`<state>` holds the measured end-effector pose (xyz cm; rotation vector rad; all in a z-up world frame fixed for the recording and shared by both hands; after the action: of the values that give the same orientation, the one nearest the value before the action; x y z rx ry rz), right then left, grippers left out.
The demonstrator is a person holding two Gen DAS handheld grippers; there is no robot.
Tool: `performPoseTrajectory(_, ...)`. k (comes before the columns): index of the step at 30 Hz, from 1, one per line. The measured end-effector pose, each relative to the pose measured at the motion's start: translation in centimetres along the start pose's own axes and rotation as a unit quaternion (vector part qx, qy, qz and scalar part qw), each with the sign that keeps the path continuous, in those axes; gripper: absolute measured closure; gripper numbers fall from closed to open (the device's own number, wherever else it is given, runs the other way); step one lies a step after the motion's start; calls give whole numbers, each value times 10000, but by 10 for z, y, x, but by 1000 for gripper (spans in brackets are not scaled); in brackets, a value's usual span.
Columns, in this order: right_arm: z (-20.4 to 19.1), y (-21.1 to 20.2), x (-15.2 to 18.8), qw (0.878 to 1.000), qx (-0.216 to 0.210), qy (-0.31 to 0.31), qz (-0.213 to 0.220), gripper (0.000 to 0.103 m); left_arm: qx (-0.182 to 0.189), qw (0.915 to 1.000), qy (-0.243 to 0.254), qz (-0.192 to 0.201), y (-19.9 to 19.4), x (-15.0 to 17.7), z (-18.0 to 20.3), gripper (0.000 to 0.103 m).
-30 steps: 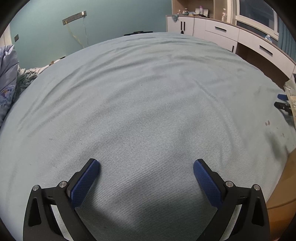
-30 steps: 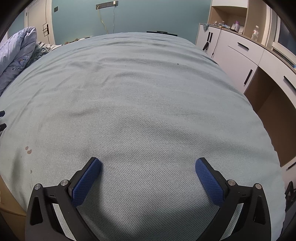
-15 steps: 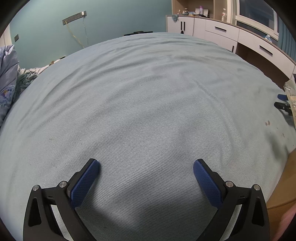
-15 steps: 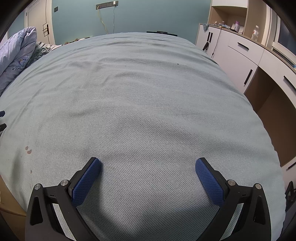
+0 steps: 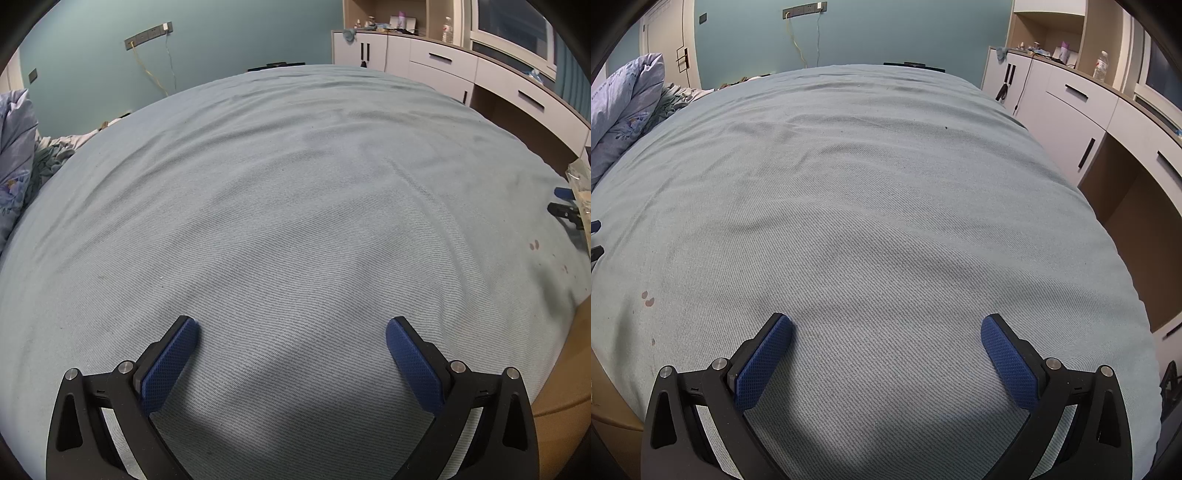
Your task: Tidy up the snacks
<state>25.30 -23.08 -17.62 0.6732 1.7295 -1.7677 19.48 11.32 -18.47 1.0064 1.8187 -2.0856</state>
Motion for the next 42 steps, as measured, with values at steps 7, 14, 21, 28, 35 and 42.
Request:
performPoseTrajectory(7, 1, 1, -1, 10000, 14, -10, 8, 0, -2, 10000, 4, -1, 0, 0, 0, 0)
performPoseTrajectory(14, 6, 3, -3, 10000, -12, 0, 17, 0, 1, 10000, 4, 0, 0, 0, 0, 0)
performPoseTrajectory(21, 8, 2, -4, 10000, 2, -15, 30, 0, -1, 10000, 7, 1, 0, 0, 0, 0)
performPoseTrajectory(28, 6, 1, -4, 10000, 12, -22, 32, 0, -1, 10000, 9, 2, 0, 0, 0, 0)
performPoseTrajectory(35, 6, 1, -4, 10000, 5, -19, 29, 0, -1, 10000, 9, 0, 0, 0, 0, 0)
performPoseTrajectory(42, 6, 1, -4, 10000, -1, -15, 30, 0, -2, 10000, 10, 2, 0, 0, -1, 0)
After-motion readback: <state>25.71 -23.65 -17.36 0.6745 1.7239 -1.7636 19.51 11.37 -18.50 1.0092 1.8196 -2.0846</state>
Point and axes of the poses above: each gripper's, at about its wrist camera, not at the fingertips, and y roughly the way its jaws point, z to its right, x to its underside, the point moved 5 cm from there along y, roughly the way its jaws point, and after that the axes turned 5 degrees about x, right-handed, at the moved point
